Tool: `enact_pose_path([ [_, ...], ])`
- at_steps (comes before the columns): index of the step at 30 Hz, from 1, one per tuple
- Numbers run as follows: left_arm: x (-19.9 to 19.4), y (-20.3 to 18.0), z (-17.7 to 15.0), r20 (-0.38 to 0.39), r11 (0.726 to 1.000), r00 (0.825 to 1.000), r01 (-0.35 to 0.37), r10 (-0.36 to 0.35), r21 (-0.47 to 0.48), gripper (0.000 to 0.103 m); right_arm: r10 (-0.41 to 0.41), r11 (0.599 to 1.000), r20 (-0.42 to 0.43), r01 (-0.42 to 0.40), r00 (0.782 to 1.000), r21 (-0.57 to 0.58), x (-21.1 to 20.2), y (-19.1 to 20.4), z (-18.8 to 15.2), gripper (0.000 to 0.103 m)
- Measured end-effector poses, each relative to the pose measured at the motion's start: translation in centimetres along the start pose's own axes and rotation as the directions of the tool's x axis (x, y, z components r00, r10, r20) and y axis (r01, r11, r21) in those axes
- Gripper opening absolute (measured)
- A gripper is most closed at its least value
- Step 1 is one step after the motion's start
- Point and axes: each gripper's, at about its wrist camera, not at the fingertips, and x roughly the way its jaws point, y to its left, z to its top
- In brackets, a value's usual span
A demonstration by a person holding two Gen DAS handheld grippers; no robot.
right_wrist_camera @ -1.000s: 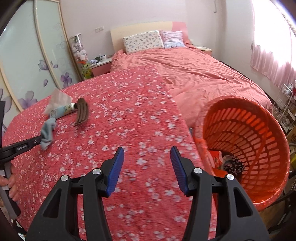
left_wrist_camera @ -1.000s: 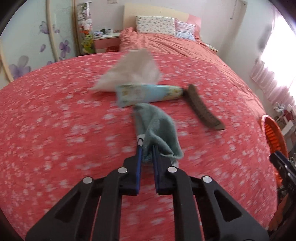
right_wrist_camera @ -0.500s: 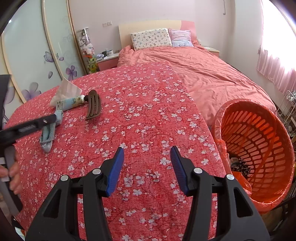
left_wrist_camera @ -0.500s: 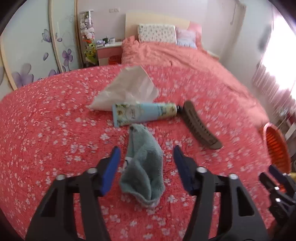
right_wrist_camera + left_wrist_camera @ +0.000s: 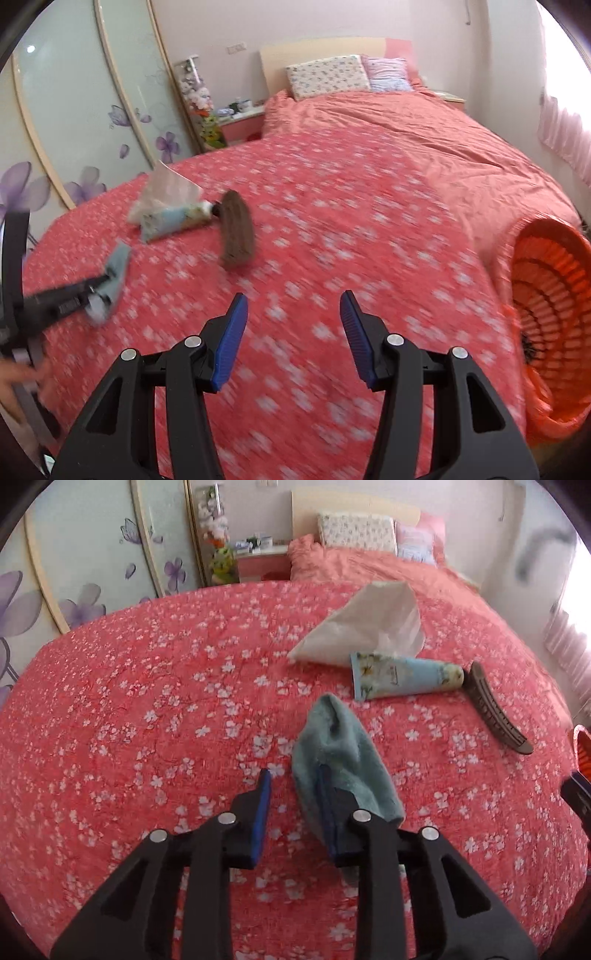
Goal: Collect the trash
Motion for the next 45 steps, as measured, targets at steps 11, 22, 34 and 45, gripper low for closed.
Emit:
enact_pose_path([
  [11,-0.3,0.9,-1.9,0.047,1.0,0.999,0.026,-0.027,0.011,0.028,-0.043,0.996,-0.083,0.037,0.996,-0.076,6.8,4.7,3.2,0.045],
  [22,-2.0,2.6,-1.8,0.07,0.993,0.993,0.103,-0.098,-0.064,0.053,-0.056,0.995,-0.088,0.048,0.995,-0.089,2.9,2.6,0.6,0.033],
  [34,-1.0,-0.9,-1.4,0.046,0.998,0.997,0.053,-0.054,0.031,0.068,-0.088,0.991,-0.086,0.079,0.992,-0.106,4.2,3.0,0.8,0.048],
  [45,-0.2,-0.5,-1.7,0.041,0.998,0.997,0.057,-0.058,0.029,0.06,-0.146,0.986,-0.078,0.14,0.986,-0.086,2.8,1.5,-0.2,0.035],
])
